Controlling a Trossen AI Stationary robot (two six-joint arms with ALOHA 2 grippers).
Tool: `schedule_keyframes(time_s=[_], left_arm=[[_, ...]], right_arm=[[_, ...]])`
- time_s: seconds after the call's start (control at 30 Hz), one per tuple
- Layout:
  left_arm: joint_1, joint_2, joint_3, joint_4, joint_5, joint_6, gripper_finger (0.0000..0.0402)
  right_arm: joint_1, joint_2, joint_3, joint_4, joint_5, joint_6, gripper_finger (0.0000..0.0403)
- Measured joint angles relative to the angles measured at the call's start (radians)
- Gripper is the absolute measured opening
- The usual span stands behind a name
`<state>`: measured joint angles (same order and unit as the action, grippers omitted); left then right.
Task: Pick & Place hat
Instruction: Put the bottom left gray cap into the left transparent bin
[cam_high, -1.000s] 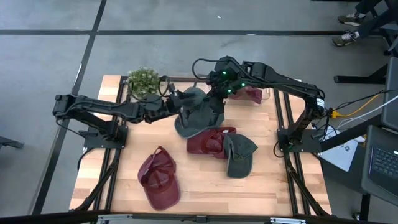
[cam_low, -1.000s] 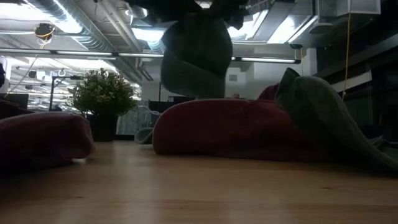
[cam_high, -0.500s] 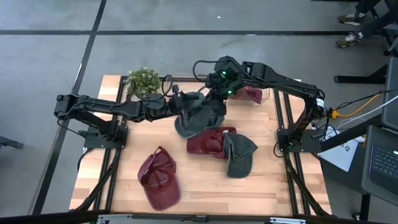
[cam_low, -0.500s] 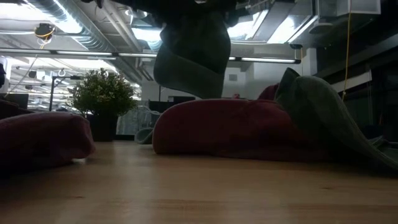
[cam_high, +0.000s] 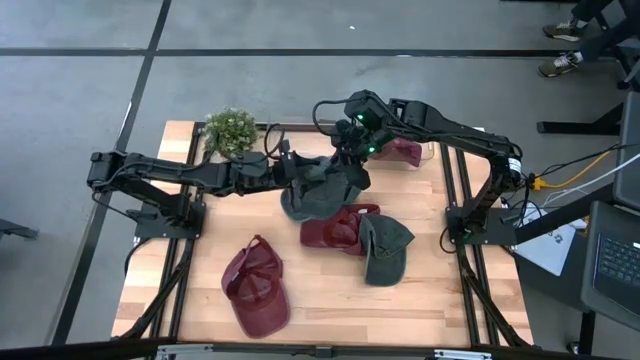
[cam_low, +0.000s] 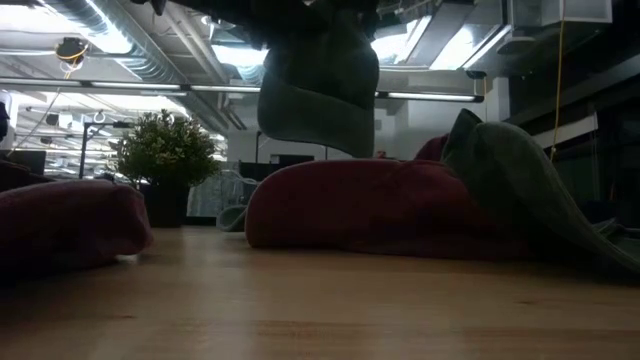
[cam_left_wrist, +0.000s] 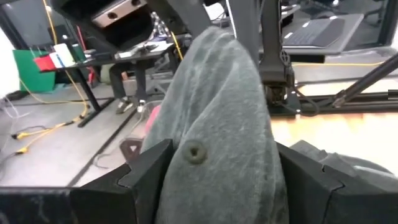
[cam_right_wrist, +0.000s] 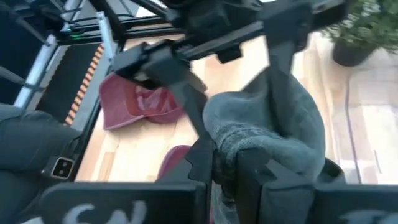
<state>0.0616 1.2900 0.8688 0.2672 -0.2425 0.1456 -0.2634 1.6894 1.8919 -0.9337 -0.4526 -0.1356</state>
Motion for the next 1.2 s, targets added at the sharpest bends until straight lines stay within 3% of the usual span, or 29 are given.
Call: schedule_keyframes(time_s=[0.13,0.33,0.6,0.77,0.87,1.07,1.2], left_arm=[[-0.001,0.000,0.000,0.000,-0.030,-0.001,0.0244],[0.000,0.000,0.000,-0.003,0.023,-0.027,0.0227],[0.000,0.000,0.000,-0.004,0.111,-0.055,0.0142],[0.001,-0.005,0.000,-0.005,0.132,-0.054,0.0061],[0.006,-0.017,-0.001,-0.013,0.133,-0.064,0.0012],[0.020,-0.062,-0.001,-0.047,0.126,-0.153,0.0004],[0.017,-0.100,-0.001,-0.079,0.042,-0.207,0.0004]], right_arm=[[0.000,0.000,0.000,-0.004,-0.019,-0.014,0.0039],[0.000,0.000,0.000,-0.013,-0.022,-0.039,0.0039],[0.000,0.000,0.000,-0.031,-0.016,-0.083,0.0039],[-0.001,0.000,0.000,-0.032,-0.015,-0.087,0.0044],[-0.002,-0.001,0.000,-0.037,-0.014,-0.095,0.0062],[-0.038,-0.016,0.000,-0.109,-0.012,-0.082,0.0126],[-0.071,-0.031,0.000,-0.151,0.000,-0.062,0.0173]])
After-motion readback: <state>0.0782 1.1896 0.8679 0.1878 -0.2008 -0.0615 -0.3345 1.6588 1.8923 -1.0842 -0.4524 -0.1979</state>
